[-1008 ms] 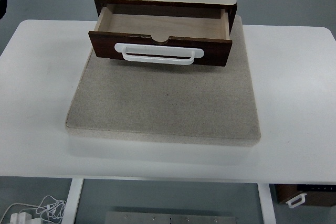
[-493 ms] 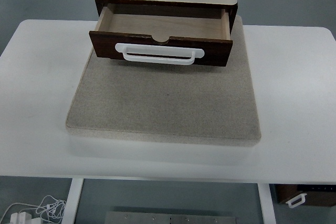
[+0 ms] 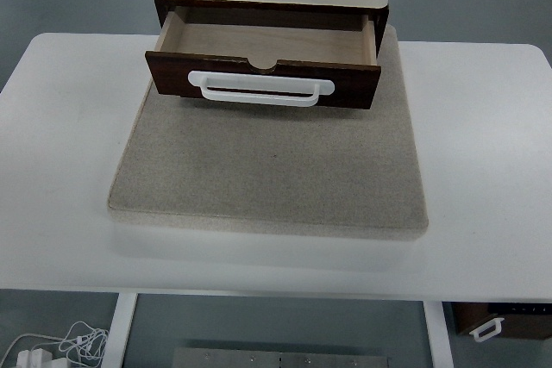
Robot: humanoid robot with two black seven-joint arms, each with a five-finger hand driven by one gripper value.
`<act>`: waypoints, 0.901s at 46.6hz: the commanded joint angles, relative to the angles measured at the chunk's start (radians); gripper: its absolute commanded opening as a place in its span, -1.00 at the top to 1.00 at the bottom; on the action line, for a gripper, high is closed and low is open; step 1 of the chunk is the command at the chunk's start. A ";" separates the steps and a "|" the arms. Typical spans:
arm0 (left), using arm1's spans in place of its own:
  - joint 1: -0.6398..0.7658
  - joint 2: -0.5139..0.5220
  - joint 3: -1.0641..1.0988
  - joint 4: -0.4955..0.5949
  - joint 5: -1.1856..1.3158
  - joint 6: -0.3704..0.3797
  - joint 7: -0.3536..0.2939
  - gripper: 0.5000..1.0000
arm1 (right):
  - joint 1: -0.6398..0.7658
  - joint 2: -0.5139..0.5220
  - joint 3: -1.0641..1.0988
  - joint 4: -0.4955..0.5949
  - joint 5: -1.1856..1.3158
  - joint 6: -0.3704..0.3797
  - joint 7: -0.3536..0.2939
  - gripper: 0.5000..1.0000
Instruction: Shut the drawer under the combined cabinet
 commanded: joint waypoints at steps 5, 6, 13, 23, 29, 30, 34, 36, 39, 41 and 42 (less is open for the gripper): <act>-0.014 0.029 0.068 -0.147 0.085 -0.001 0.004 -0.98 | 0.000 0.000 0.000 0.000 0.000 0.000 0.000 -0.81; -0.017 0.029 0.079 -0.166 0.103 -0.001 0.002 -0.98 | 0.000 0.000 0.000 0.000 0.000 0.000 0.000 -0.81; -0.020 0.028 0.123 -0.275 0.189 0.000 0.012 -0.98 | 0.000 0.000 0.000 0.000 0.000 0.000 0.000 -0.81; -0.089 0.017 0.261 -0.381 0.237 -0.001 0.030 -0.98 | 0.000 0.000 0.000 0.000 0.000 0.000 0.000 -0.81; -0.147 -0.026 0.353 -0.425 0.303 -0.001 0.110 -0.98 | 0.000 0.000 0.000 0.000 0.000 0.000 0.000 -0.81; -0.149 -0.035 0.359 -0.433 0.313 -0.001 0.120 -0.98 | 0.000 0.000 0.000 0.000 0.000 0.000 0.000 -0.81; -0.150 -0.063 0.370 -0.459 0.333 -0.007 0.163 -0.98 | 0.000 0.000 0.000 0.000 0.000 0.000 0.000 -0.81; -0.152 -0.078 0.378 -0.473 0.335 -0.010 0.192 -0.98 | 0.000 0.000 0.000 0.000 0.000 0.000 0.000 -0.81; -0.153 -0.100 0.392 -0.490 0.337 -0.021 0.243 -0.98 | 0.000 0.000 0.000 0.000 0.000 0.000 0.000 -0.81; -0.159 -0.110 0.405 -0.499 0.338 -0.026 0.277 -0.98 | 0.000 0.000 0.000 0.000 0.000 0.000 0.000 -0.81; -0.163 -0.116 0.413 -0.502 0.338 -0.029 0.289 -0.98 | 0.000 0.000 0.000 0.000 0.000 0.000 0.000 -0.81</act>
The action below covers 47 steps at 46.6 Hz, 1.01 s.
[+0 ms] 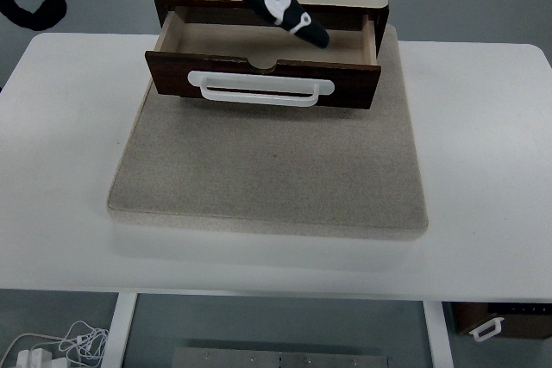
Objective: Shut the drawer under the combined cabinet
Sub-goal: 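Bring the left hand down in front of the open brown drawer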
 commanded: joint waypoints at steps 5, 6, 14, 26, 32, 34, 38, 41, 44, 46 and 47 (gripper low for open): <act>-0.016 -0.046 0.069 -0.017 0.001 -0.051 0.082 -0.98 | 0.000 0.000 0.000 0.000 0.000 0.000 0.000 -0.81; -0.016 -0.052 0.075 -0.017 0.001 -0.057 0.085 -0.98 | 0.000 0.000 0.000 0.000 0.000 0.000 0.000 -0.81; -0.007 -0.088 0.124 -0.017 0.001 -0.090 0.131 -0.99 | 0.000 0.000 0.000 0.000 0.000 0.000 0.000 -0.81; 0.002 -0.124 0.210 -0.011 0.040 -0.128 0.185 -0.99 | 0.000 0.000 0.000 0.000 0.000 0.000 0.000 -0.81; 0.022 -0.134 0.233 -0.008 0.096 -0.133 0.189 -0.99 | 0.000 0.000 0.000 0.000 0.000 0.000 0.000 -0.81; 0.028 -0.134 0.241 -0.005 0.106 -0.134 0.192 -0.98 | 0.000 0.000 0.000 0.000 0.000 0.000 0.000 -0.81; 0.028 -0.134 0.264 0.007 0.119 -0.136 0.209 -0.98 | 0.000 0.000 0.000 0.000 0.000 0.000 0.000 -0.81; 0.028 -0.134 0.272 0.013 0.123 -0.145 0.226 -0.99 | 0.000 0.000 0.000 0.000 0.000 0.000 0.000 -0.81; 0.028 -0.134 0.275 0.029 0.123 -0.153 0.244 -0.99 | 0.000 0.000 0.000 0.000 0.000 0.000 0.000 -0.81; 0.028 -0.134 0.276 0.041 0.123 -0.153 0.258 -0.99 | 0.000 0.000 0.000 0.000 0.000 0.000 0.000 -0.81; 0.028 -0.134 0.279 0.047 0.123 -0.153 0.264 -0.99 | 0.000 0.000 0.000 0.000 0.000 0.000 0.000 -0.81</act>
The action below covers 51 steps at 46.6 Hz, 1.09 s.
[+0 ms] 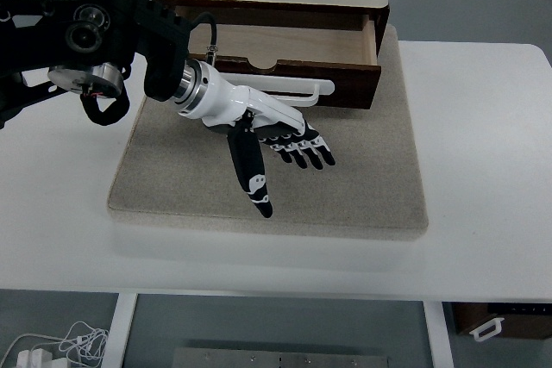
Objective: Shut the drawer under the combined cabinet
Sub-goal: 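Bring the left hand down in front of the open brown drawer, then push the drawer front with the left hand toward the cabinet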
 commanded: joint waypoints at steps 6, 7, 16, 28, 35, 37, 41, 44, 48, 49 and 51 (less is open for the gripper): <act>-0.003 -0.001 0.018 0.056 0.003 0.000 0.030 -0.99 | 0.000 0.000 0.000 0.000 0.000 0.000 0.000 -0.81; -0.003 -0.001 0.020 0.061 0.003 0.000 0.032 -0.99 | 0.000 0.000 0.000 0.000 0.000 0.000 0.000 -0.81; -0.008 -0.001 0.037 0.113 0.005 -0.004 0.065 -0.99 | 0.000 0.000 0.000 0.000 0.000 0.000 0.000 -0.81; -0.009 -0.070 0.038 0.186 0.006 -0.024 0.072 -0.99 | 0.000 0.000 0.000 0.000 0.000 0.000 0.000 -0.81; -0.014 -0.074 0.038 0.199 0.037 -0.035 0.075 -0.99 | 0.000 0.000 0.000 0.000 0.000 0.000 0.000 -0.81; -0.014 -0.075 0.037 0.205 0.041 -0.038 0.075 -0.99 | 0.000 0.000 0.000 0.000 0.000 0.000 0.000 -0.81; -0.012 -0.080 0.038 0.219 0.043 -0.041 0.079 -0.99 | 0.000 0.000 0.000 0.000 0.000 0.000 0.000 -0.81; -0.011 -0.086 0.038 0.231 0.043 -0.043 0.081 -0.99 | 0.000 0.000 0.000 0.000 0.000 0.000 0.000 -0.81; -0.011 -0.086 0.038 0.246 0.043 -0.044 0.081 -0.99 | 0.000 0.000 0.000 0.000 0.000 0.000 0.000 -0.81; -0.011 -0.087 0.038 0.252 0.043 -0.046 0.081 -0.99 | 0.000 0.000 0.000 0.000 0.000 0.000 0.000 -0.81; -0.011 -0.089 0.038 0.262 0.043 -0.049 0.081 -0.99 | 0.000 0.000 0.000 0.000 0.000 0.000 0.000 -0.81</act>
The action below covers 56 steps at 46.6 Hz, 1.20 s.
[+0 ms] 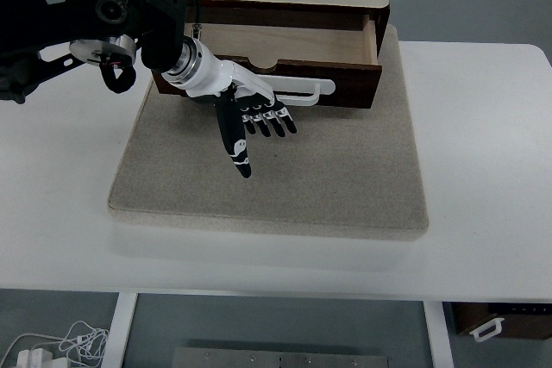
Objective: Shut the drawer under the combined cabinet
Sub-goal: 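Push the drawer front with the left hand toward the cabinet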
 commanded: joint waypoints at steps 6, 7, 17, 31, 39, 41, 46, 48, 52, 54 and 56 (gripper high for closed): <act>-0.006 -0.002 -0.002 0.031 0.009 -0.009 0.000 -0.99 | 0.000 0.000 0.000 0.000 0.000 0.000 0.000 -0.81; -0.006 -0.002 -0.002 0.034 0.013 -0.009 0.000 -0.99 | 0.000 0.000 0.000 0.000 0.000 0.000 0.000 -0.81; -0.008 -0.030 -0.002 0.066 0.023 -0.013 0.000 -0.99 | 0.000 0.000 0.000 0.000 0.000 0.000 0.000 -0.81; -0.012 -0.041 -0.014 0.112 0.042 -0.013 -0.001 -0.99 | 0.000 0.000 0.000 0.000 0.000 0.000 0.000 -0.81; -0.012 -0.041 -0.017 0.123 0.042 -0.007 -0.001 -0.99 | 0.000 0.000 0.000 0.000 0.000 0.000 0.000 -0.81; -0.012 -0.044 -0.017 0.129 0.042 -0.006 -0.001 -0.99 | 0.000 0.000 0.000 0.000 0.000 0.000 0.000 -0.81; -0.012 -0.090 -0.018 0.166 0.042 -0.004 -0.003 -0.99 | 0.000 0.000 0.000 0.000 0.000 0.000 0.000 -0.81; -0.012 -0.097 -0.018 0.183 0.042 -0.004 -0.003 -0.99 | 0.000 0.000 0.000 0.000 0.000 0.000 0.000 -0.81; -0.024 -0.099 -0.022 0.204 0.042 -0.004 -0.003 -0.99 | 0.000 0.000 0.000 0.000 0.000 0.000 0.000 -0.81; -0.028 -0.100 -0.025 0.212 0.042 -0.006 -0.003 -0.99 | 0.000 0.000 0.000 0.000 0.000 0.000 0.000 -0.81; -0.028 -0.102 -0.025 0.218 0.042 -0.006 -0.003 -0.99 | 0.000 0.000 0.000 0.000 0.000 0.000 0.000 -0.81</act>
